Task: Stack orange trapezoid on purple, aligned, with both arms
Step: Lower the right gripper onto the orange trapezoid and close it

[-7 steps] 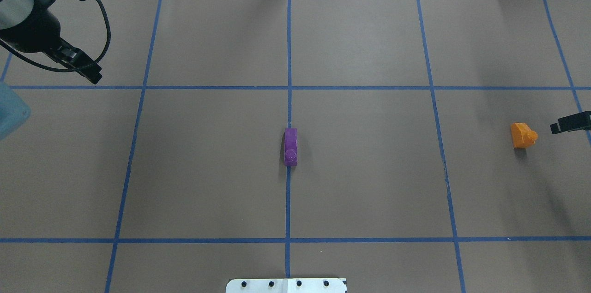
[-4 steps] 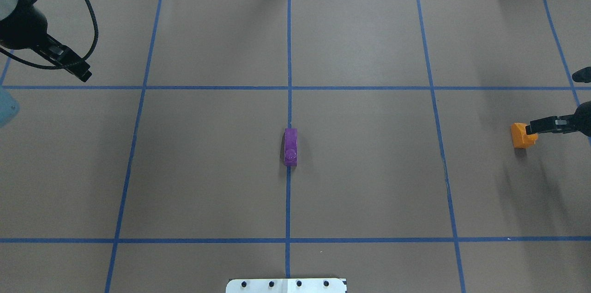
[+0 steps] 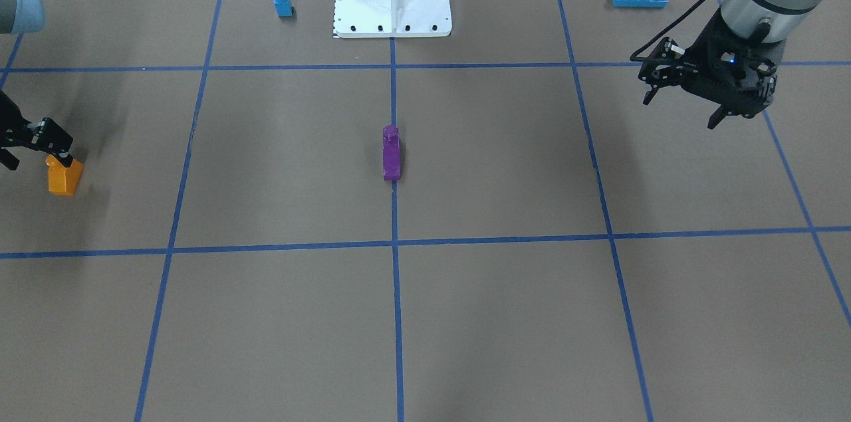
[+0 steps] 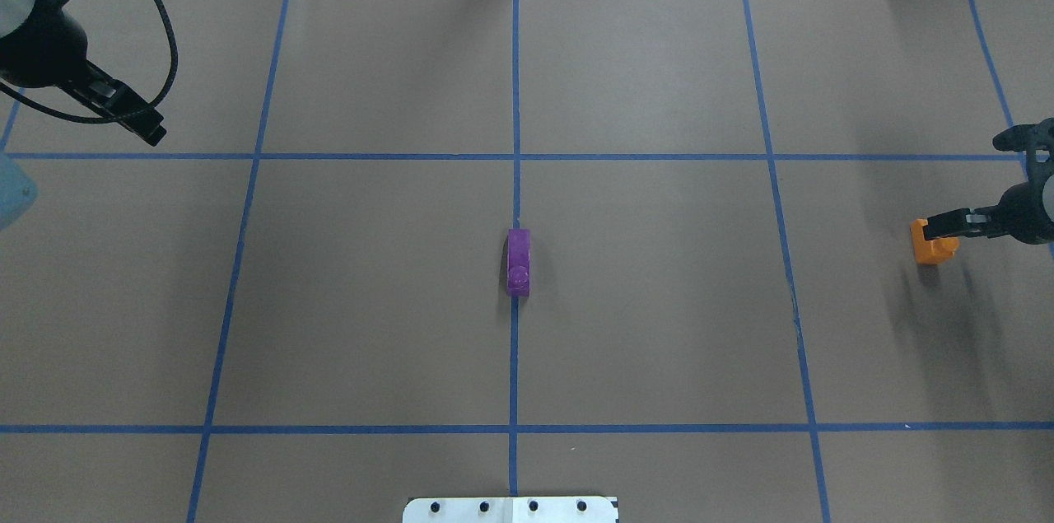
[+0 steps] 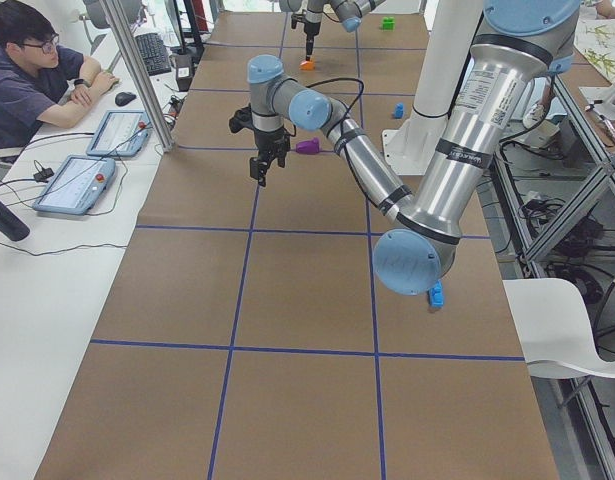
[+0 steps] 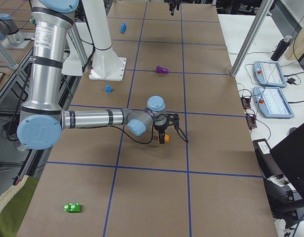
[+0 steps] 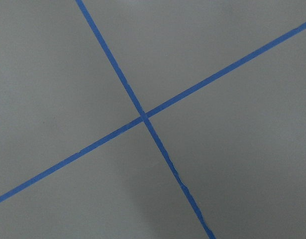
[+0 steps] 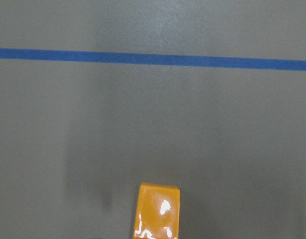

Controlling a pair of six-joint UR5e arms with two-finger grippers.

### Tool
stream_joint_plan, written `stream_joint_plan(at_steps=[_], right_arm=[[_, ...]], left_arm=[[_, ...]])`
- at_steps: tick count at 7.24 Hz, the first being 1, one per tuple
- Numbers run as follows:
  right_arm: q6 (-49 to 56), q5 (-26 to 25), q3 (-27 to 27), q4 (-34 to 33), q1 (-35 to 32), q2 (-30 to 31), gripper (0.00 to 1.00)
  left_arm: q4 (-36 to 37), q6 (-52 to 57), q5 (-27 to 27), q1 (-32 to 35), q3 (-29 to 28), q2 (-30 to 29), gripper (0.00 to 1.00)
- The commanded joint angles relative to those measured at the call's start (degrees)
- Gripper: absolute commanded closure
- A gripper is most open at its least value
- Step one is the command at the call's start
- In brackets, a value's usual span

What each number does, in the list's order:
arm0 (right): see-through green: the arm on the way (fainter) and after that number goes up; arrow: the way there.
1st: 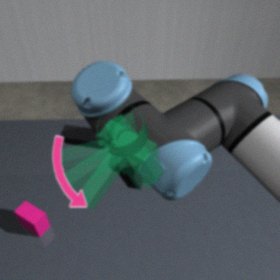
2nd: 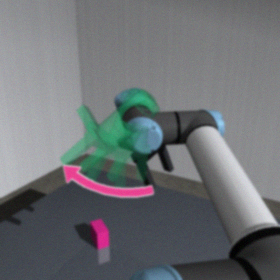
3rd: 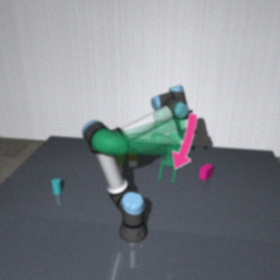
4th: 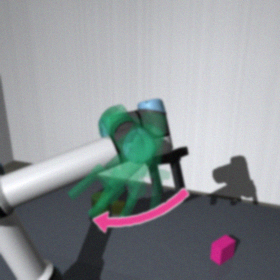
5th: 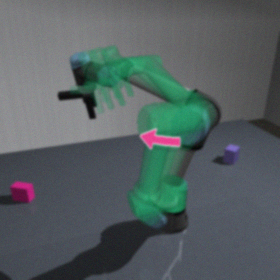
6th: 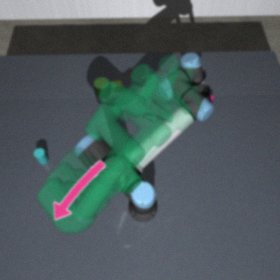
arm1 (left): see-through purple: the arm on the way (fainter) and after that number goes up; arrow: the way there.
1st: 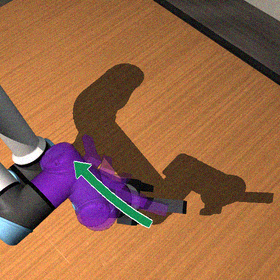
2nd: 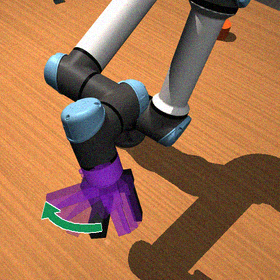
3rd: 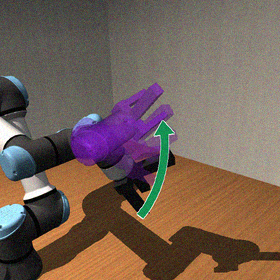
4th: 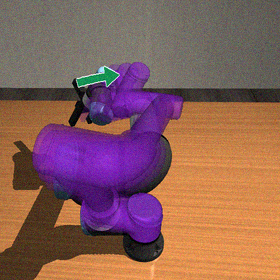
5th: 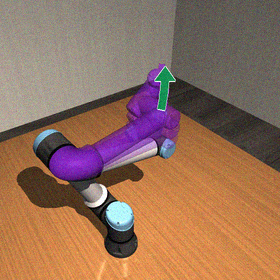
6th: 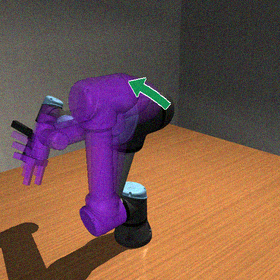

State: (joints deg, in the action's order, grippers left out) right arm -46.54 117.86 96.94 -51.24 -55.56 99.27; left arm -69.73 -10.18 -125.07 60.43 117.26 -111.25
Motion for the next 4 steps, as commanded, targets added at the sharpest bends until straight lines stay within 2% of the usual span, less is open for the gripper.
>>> stream_joint_plan(at_steps=[1,4], right_arm=[[-2.76,-0.96,-0.35,0.0,2.2,-0.39,0.24],[-3.91,-1.76,-0.44,0.0,3.44,-0.57,0.26]], left_arm=[[-0.15,-0.11,0.0,-0.14,-0.1,-0.2,0.0],[-0.15,-0.11,0.0,-0.14,-0.01,-0.29,0.0]])
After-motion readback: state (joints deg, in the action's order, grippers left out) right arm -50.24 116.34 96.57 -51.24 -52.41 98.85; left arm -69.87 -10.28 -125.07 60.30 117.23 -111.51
